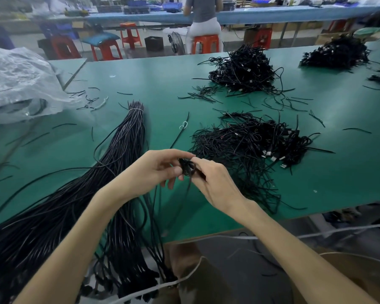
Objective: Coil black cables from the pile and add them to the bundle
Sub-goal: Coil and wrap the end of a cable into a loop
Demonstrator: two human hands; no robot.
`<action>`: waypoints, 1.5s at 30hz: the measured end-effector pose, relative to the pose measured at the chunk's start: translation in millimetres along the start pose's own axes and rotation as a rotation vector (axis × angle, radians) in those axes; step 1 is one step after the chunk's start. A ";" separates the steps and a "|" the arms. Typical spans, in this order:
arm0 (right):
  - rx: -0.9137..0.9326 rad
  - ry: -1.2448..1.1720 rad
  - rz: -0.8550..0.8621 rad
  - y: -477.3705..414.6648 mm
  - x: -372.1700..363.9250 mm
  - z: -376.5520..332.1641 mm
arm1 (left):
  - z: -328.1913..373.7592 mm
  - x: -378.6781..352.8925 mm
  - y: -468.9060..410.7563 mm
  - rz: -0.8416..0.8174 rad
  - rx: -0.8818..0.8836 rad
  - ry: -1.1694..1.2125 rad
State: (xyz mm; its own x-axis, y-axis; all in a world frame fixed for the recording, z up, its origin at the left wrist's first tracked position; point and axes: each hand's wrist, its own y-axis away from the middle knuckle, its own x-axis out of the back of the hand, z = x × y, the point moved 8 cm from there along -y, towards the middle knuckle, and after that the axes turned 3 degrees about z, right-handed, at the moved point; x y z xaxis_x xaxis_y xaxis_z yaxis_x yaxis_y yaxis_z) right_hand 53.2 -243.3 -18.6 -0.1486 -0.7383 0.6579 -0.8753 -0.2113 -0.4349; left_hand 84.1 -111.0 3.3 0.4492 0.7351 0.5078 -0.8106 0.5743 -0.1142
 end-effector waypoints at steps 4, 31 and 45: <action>-0.101 -0.190 0.044 3.2 -4.1 9.9 | -12.0 -0.5 -2.0 0.138 0.013 -0.195; -0.218 -0.039 0.215 -10.4 61.6 30.2 | -26.9 23.7 4.4 0.315 0.493 -0.609; -0.624 -0.029 0.528 -4.3 137.0 144.3 | -50.5 -3.3 9.3 0.148 0.491 -0.422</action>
State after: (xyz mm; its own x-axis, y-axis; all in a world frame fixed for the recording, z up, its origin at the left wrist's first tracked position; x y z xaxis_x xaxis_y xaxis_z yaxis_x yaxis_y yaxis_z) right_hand 103.0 -436.0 -15.4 -0.6086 -0.6587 0.4424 -0.7895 0.5584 -0.2548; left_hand 94.1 -89.9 -42.6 0.2154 0.5318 0.8190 -0.9743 0.1741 0.1431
